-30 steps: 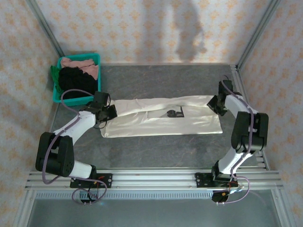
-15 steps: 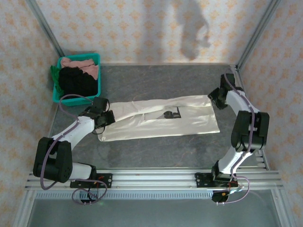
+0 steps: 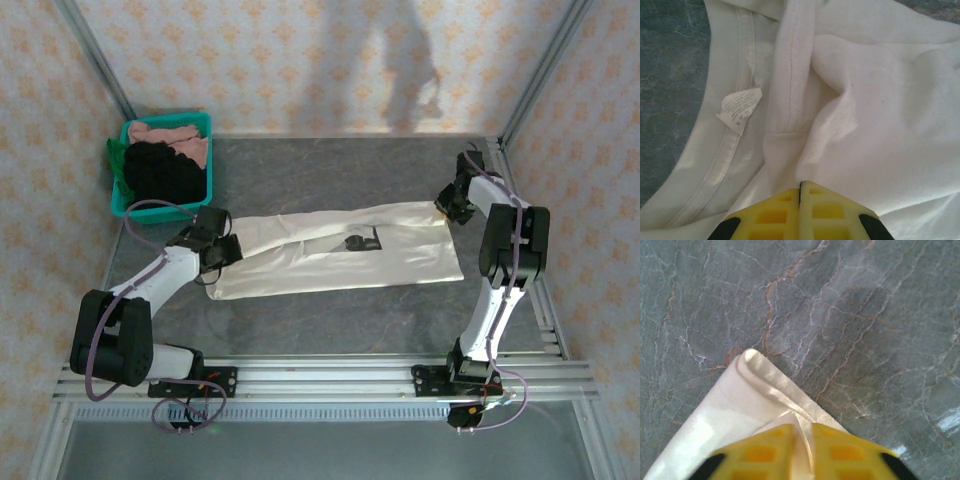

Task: Fold and stack the t-shirts

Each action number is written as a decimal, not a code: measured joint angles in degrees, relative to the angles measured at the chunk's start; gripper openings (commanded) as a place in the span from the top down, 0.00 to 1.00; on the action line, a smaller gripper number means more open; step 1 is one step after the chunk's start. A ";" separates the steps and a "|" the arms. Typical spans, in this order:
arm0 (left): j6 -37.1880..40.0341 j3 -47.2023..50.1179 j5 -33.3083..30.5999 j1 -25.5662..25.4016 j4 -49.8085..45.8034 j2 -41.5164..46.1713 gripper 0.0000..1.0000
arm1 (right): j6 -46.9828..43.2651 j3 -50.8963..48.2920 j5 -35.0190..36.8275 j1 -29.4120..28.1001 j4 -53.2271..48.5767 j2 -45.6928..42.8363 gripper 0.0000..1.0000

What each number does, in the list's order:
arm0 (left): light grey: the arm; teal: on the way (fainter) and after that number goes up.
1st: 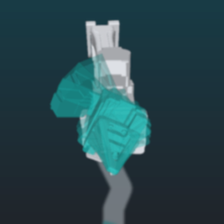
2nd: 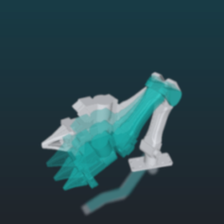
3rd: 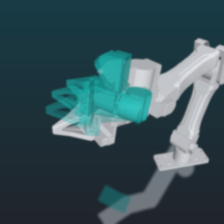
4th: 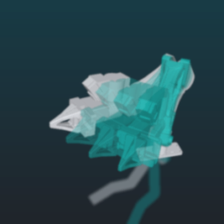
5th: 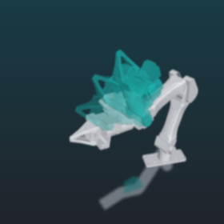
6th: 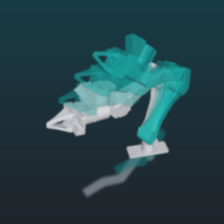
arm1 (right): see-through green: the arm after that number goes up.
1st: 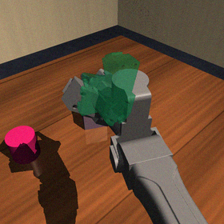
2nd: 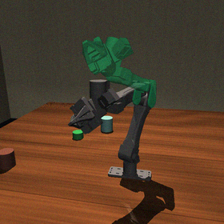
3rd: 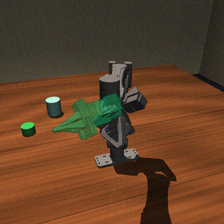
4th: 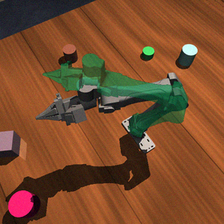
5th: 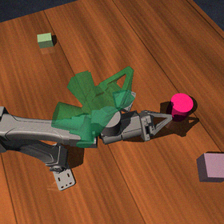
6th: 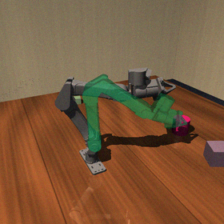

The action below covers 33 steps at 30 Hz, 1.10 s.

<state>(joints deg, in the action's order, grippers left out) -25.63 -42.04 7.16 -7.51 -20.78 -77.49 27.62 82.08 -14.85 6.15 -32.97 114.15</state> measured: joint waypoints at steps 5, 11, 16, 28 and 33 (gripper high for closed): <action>0.00 0.00 -0.59 0.00 -0.33 0.02 1.00 | -1.22 -5.66 0.11 0.00 -0.13 -6.05 1.00; -0.04 0.00 -2.60 0.00 -1.73 1.97 1.00 | -1.99 -16.13 1.31 0.00 -0.02 -15.65 0.99; -0.04 0.15 -4.28 0.00 -2.58 3.69 1.00 | -2.34 -22.60 3.45 0.00 -0.81 -20.28 0.88; -0.48 0.28 -4.61 0.04 -4.28 4.74 0.48 | 2.51 -21.64 0.39 0.00 5.01 -23.34 0.63; 0.04 -2.54 -4.11 0.04 -4.94 3.45 0.44 | 3.89 -15.13 -1.73 -1.01 7.69 -13.38 0.62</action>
<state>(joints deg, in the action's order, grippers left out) -25.58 -44.58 3.05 -7.46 -25.71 -74.04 31.51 66.96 -16.58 5.15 -25.28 100.77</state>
